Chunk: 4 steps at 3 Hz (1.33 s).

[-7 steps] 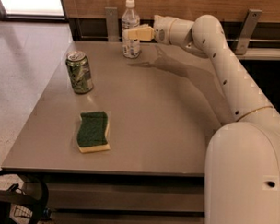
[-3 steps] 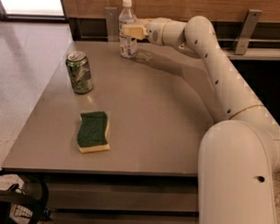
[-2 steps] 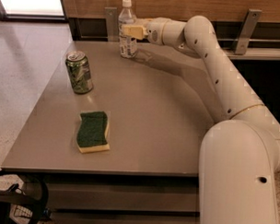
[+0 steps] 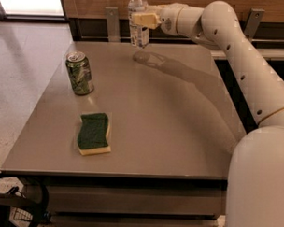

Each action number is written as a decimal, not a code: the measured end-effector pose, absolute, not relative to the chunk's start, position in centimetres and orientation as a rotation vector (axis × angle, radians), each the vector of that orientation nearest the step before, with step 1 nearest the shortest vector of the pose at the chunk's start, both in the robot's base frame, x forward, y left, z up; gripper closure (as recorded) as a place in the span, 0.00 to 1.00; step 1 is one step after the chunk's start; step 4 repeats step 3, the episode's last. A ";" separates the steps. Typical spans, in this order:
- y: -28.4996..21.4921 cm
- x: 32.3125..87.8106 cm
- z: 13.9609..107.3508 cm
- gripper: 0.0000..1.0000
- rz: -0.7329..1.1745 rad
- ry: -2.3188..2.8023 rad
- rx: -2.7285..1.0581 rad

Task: Pick blue plastic bottle

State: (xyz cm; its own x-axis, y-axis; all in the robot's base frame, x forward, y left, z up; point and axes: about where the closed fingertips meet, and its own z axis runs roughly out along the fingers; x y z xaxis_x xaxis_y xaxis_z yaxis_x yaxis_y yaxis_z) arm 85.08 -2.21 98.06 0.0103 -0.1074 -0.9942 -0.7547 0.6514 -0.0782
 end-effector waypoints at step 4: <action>-5.7 82.1 105.5 1.00 0.453 1.431 -0.730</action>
Offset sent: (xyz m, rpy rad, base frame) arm -0.0377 -0.0492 0.0912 -0.0567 -0.1269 -0.1213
